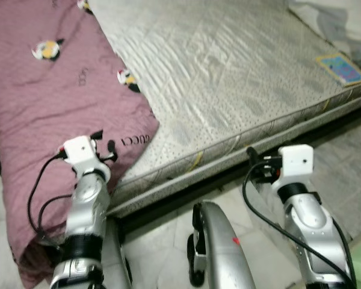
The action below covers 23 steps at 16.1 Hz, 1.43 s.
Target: Clean up the room
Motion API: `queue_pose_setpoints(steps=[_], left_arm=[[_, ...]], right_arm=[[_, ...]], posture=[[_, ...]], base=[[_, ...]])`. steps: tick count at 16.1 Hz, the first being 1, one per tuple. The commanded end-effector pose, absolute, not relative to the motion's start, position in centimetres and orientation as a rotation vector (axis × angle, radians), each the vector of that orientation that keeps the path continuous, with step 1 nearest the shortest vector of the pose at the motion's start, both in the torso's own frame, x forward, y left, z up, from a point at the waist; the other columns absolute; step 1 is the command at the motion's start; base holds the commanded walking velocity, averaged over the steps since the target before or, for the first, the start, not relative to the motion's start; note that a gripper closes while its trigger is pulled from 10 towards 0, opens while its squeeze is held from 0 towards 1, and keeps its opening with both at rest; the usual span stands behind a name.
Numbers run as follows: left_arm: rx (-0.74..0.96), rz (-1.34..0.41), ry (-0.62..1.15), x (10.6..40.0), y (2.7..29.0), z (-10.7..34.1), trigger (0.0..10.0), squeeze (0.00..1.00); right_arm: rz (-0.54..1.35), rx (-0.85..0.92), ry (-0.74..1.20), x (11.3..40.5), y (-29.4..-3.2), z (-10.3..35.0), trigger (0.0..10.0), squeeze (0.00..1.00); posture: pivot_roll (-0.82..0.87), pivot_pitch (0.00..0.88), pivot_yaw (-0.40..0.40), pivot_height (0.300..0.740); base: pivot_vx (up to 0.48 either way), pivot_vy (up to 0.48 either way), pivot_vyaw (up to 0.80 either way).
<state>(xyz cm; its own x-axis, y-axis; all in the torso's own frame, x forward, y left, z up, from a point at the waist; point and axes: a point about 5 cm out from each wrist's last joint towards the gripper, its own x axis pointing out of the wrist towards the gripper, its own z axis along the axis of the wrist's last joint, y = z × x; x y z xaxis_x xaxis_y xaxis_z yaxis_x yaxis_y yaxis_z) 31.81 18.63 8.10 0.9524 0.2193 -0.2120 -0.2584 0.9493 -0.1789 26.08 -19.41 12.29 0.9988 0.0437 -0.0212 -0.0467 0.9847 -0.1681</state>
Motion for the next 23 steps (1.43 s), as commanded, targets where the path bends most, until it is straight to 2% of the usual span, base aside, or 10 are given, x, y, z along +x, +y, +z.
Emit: queue_pose_setpoints(steps=[1, 6, 8, 11, 15, 16, 19, 20, 23], left_arm=[[-0.197, 0.239, 0.238, 31.5, 18.3, 6.9, 10.0, 0.00], [-0.097, 0.109, 0.366, 31.6, 15.9, 4.5, 10.0, 0.00], [0.064, -0.044, 0.287, 32.0, 14.1, 5.3, 10.0, 0.00], [0.150, -0.183, 0.241, 32.1, 12.3, 5.8, 10.0, 0.00], [0.302, -0.561, 0.192, 30.7, 7.8, 5.2, 10.0, 0.00], [0.324, -0.592, 0.177, 30.6, 7.5, 5.2, 10.0, 0.00], [0.363, -0.675, 0.126, 30.3, 6.5, 5.6, 10.0, 0.00], [0.375, -0.651, 0.039, 30.6, 6.5, 6.7, 10.0, 0.00], [0.285, -0.391, -0.148, 32.3, 8.4, 10.4, 10.0, 0.00]], right_arm=[[0.037, -0.172, 0.020, 25.9, -19.9, 12.5, 10.0, 0.00], [0.042, -0.179, 0.019, 26.6, -19.7, 12.8, 10.0, 0.00], [0.041, -0.183, 0.015, 26.8, -19.8, 12.9, 10.0, 0.00], [0.038, -0.184, 0.009, 27.1, -19.7, 13.0, 10.0, 0.00], [0.030, -0.180, -0.012, 27.5, -19.4, 13.2, 10.0, 0.00], [0.028, -0.180, -0.014, 27.6, -19.4, 13.3, 10.0, 0.00], [0.022, -0.184, -0.024, 27.8, -19.5, 13.4, 10.0, 0.00], [0.021, -0.185, -0.026, 27.9, -19.5, 13.4, 10.0, 0.00], [0.018, -0.184, -0.031, 28.0, -19.5, 13.4, 10.0, 0.00]], posture=[[-0.18, 0.225, -0.073, 0.517], [-0.17, 0.202, -0.076, 0.517], [-0.17, 0.192, -0.075, 0.517], [-0.17, 0.180, -0.070, 0.517], [-0.17, 0.161, -0.051, 0.517], [-0.17, 0.159, -0.048, 0.517], [-0.17, 0.152, -0.047, 0.517], [-0.17, 0.150, -0.046, 0.517], [-0.17, 0.149, -0.043, 0.517]], base=[[0.000, 0.000, 0.00], [0.000, 0.000, 0.00], [0.000, 0.000, 0.00], [0.000, 0.000, 0.00], [0.000, 0.000, 0.00], [0.000, 0.000, 0.00], [0.000, 0.000, 0.00], [0.000, 0.000, 0.00], [0.000, 0.000, 0.00]])
